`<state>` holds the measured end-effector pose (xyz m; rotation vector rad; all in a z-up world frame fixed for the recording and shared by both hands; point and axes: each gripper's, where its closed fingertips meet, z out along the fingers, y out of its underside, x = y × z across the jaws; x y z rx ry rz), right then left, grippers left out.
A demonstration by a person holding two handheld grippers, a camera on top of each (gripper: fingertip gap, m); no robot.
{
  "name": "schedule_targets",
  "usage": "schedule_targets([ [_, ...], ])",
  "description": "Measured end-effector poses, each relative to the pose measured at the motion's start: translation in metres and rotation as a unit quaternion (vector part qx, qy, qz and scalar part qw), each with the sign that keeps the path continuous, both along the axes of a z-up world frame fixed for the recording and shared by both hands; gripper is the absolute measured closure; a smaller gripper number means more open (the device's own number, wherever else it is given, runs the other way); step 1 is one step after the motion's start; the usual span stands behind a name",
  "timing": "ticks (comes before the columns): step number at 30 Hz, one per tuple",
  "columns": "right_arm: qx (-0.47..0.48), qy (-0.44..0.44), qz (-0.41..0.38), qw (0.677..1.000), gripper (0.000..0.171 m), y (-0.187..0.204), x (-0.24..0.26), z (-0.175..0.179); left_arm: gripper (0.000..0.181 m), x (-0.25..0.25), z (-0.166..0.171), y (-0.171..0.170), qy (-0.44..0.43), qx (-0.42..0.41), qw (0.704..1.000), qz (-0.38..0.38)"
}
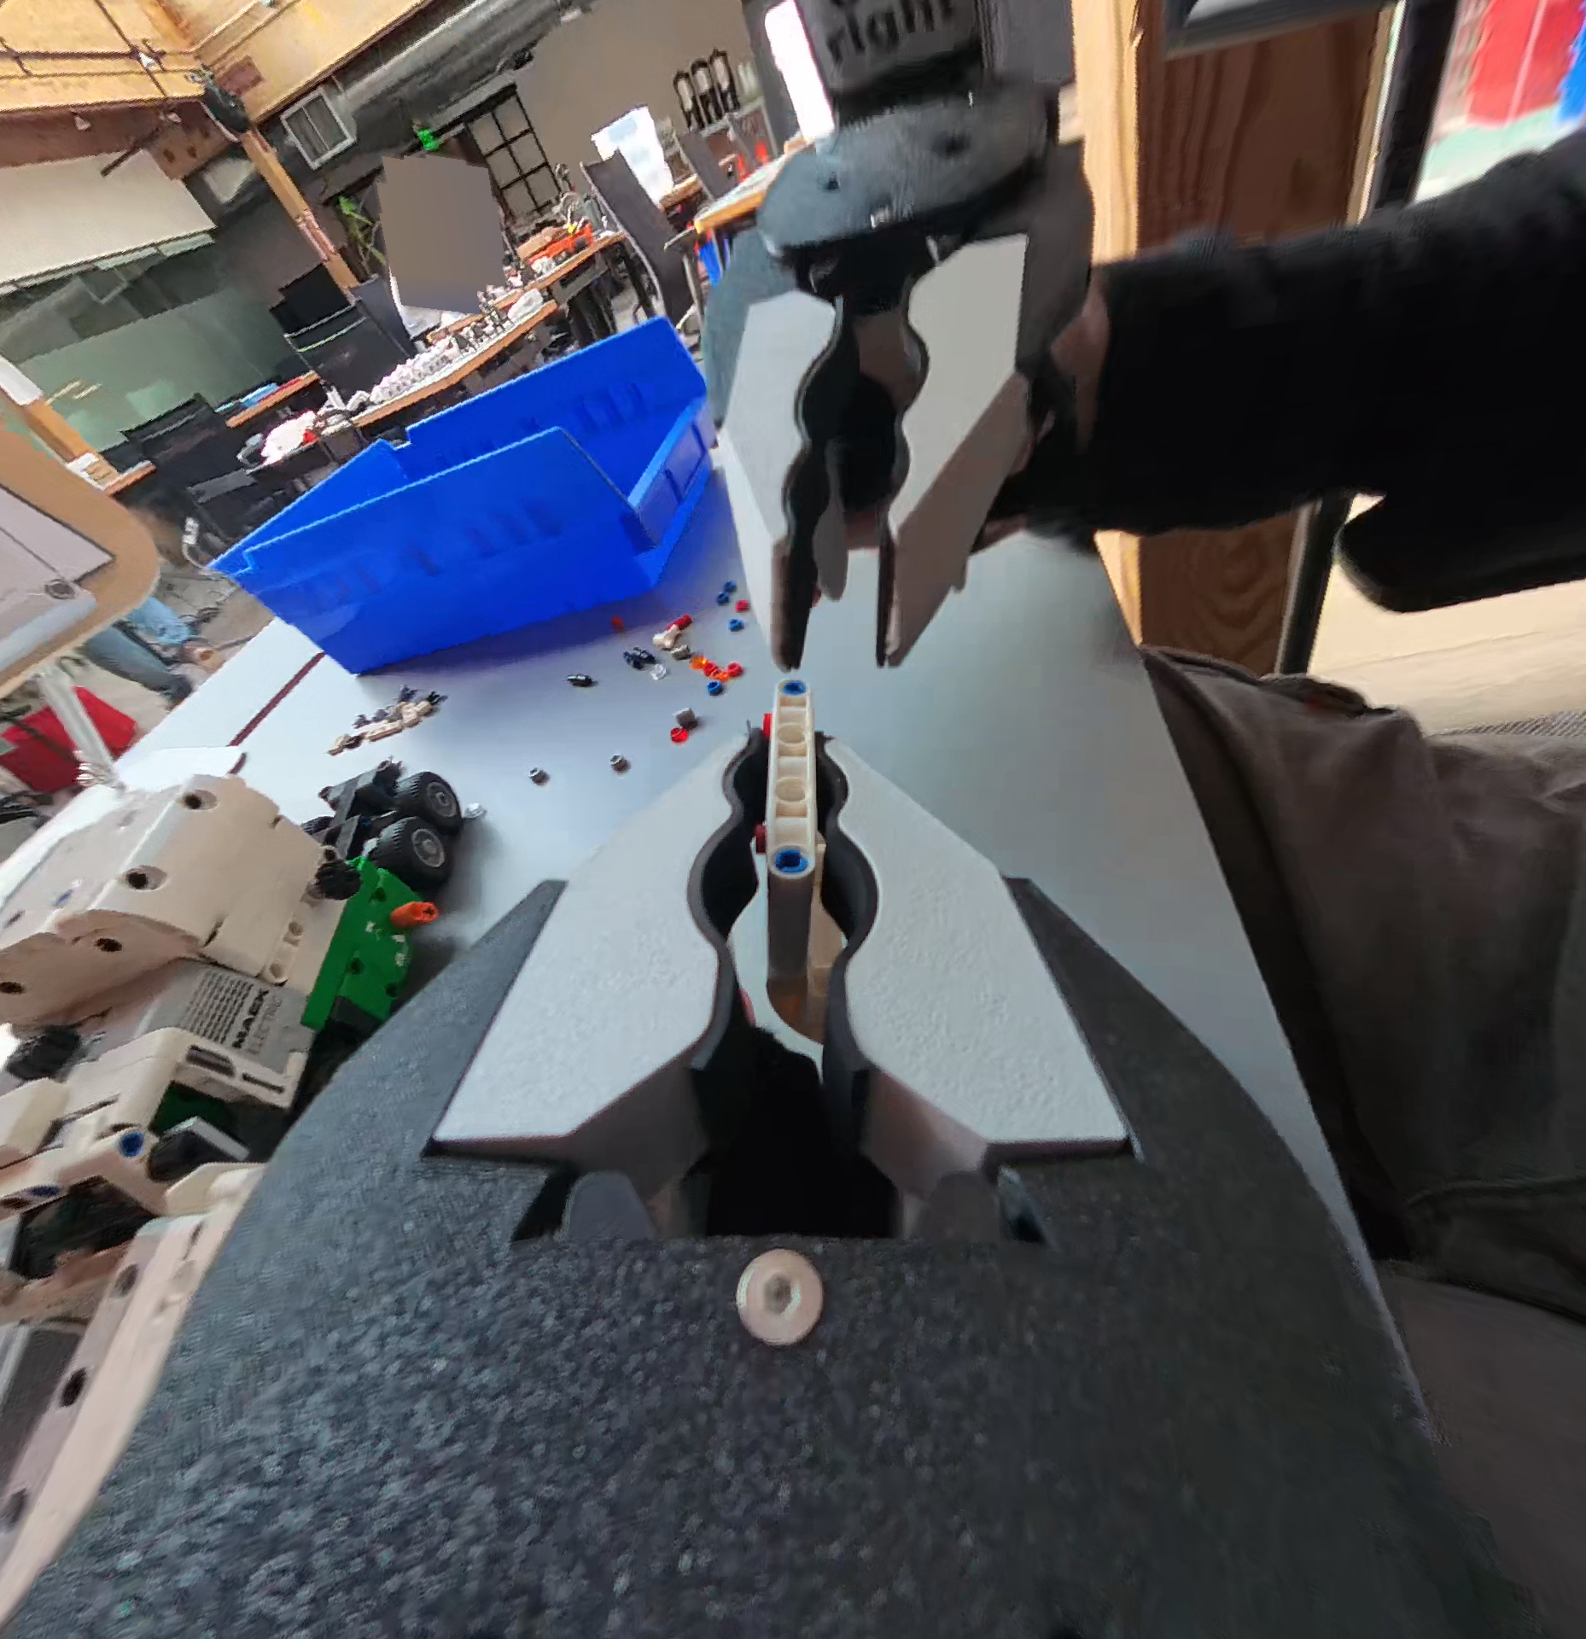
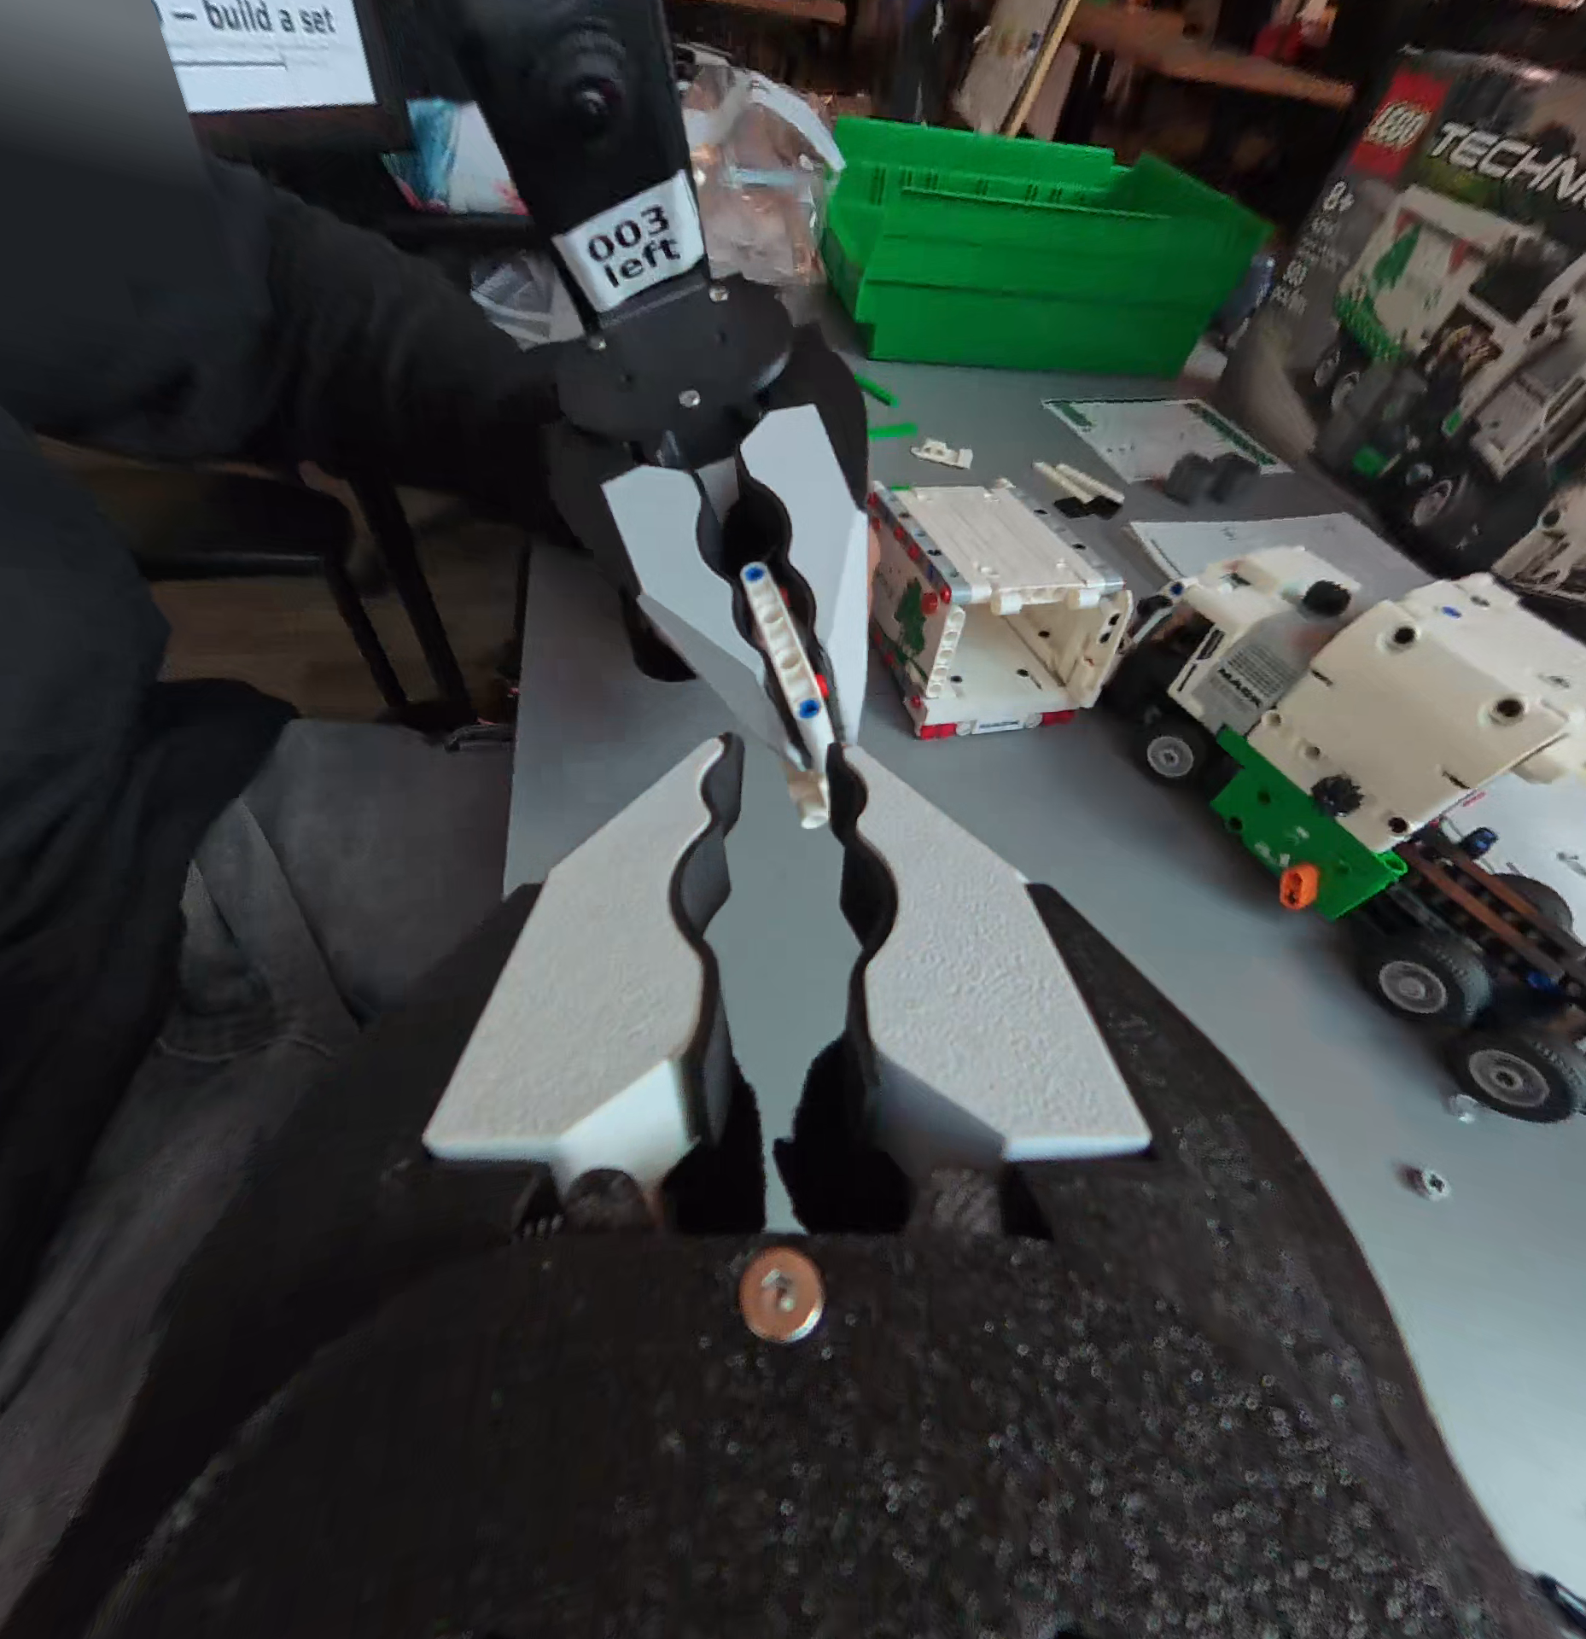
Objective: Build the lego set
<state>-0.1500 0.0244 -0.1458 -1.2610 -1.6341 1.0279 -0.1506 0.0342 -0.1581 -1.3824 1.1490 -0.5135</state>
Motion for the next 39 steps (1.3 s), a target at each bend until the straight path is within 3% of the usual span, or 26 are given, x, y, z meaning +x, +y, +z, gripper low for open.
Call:
schedule_targets([
  [1, 0.017, 0.000, -0.007, 1.000, 0.155, 0.002, -0.002, -0.004, 0.176, -0.001, 0.005, -0.003, -0.024, -0.020, 0.999, -0.013],
  [5, 0.003, -0.014, -0.005, 1.000, 0.154, -0.004, -0.016, -0.018, 0.176, -0.004, 0.024, -0.012, -0.111, -0.091, 0.988, -0.062],
  [10, -0.097, 0.053, -0.003, 0.994, 0.158, -0.009, -0.032, -0.005, 0.175, -0.011, 0.037, -0.012, -0.159, -0.120, 0.977, -0.076],
  [16, -0.206, 0.120, -0.002, 0.971, 0.163, -0.001, -0.029, 0.015, 0.170, -0.030, 0.058, -0.009, -0.202, -0.092, 0.974, -0.050],
  [25, -0.286, 0.131, 0.035, 0.949, 0.163, -0.011, -0.034, 0.018, 0.175, -0.031, 0.069, -0.016, -0.230, -0.099, 0.965, -0.078],
  [32, -0.280, 0.129, 0.035, 0.951, 0.158, -0.014, -0.037, 0.016, 0.175, -0.029, 0.070, -0.021, -0.198, -0.087, 0.973, -0.076],
  [34, -0.256, 0.159, 0.035, 0.953, 0.149, -0.013, -0.032, 0.026, 0.175, -0.028, 0.072, -0.026, -0.181, -0.063, 0.979, -0.073],
  [39, -0.161, 0.200, 0.049, 0.965, 0.152, -0.023, -0.018, 0.048, 0.175, -0.027, 0.066, -0.032, -0.155, -0.072, 0.982, -0.085],
])
